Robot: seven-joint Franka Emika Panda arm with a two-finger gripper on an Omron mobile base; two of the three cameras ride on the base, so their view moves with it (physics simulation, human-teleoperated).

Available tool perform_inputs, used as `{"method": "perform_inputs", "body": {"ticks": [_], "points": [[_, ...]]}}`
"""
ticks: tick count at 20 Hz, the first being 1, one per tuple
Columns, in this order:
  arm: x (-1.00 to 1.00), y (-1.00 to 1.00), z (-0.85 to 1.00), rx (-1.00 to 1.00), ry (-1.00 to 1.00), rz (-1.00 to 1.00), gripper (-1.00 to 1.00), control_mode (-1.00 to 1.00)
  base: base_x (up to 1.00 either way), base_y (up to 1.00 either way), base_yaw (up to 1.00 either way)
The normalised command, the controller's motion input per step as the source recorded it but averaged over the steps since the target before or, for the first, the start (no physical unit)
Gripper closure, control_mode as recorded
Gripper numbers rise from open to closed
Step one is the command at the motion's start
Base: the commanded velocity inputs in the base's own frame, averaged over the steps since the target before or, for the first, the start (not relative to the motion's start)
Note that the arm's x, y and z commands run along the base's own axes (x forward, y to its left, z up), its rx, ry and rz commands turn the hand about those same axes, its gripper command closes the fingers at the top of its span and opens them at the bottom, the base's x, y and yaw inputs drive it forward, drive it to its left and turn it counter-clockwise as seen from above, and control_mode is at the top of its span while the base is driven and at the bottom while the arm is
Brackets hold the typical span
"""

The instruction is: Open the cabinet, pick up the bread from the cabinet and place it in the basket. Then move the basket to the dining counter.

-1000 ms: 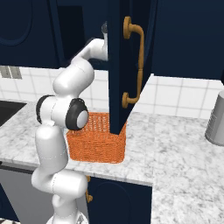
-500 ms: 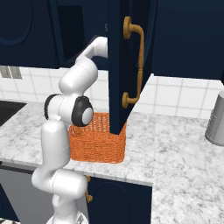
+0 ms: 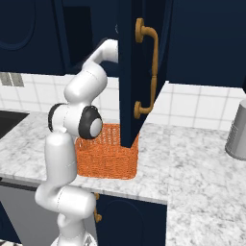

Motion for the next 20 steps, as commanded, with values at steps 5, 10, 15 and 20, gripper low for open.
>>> {"method": "perform_inputs", "body": {"ticks": [5,10,15,20], "points": [[0.00,0.20,-0.24,0.00,-0.19,0.01,1.00,-1.00,0.00,0.00,0.00],[-0.19,0.03,-0.03,0.02,-0.12,0.00,1.00,-1.00,0.00,0.00,0.00],[-0.96,0.47,0.38,0.00,-0.06,0.00,1.00,-1.00,0.00,0.00,0.00],[-1.00,0.55,0.07,0.00,-0.16,-0.03,1.00,-1.00,0.00,0.00,0.00]]}}
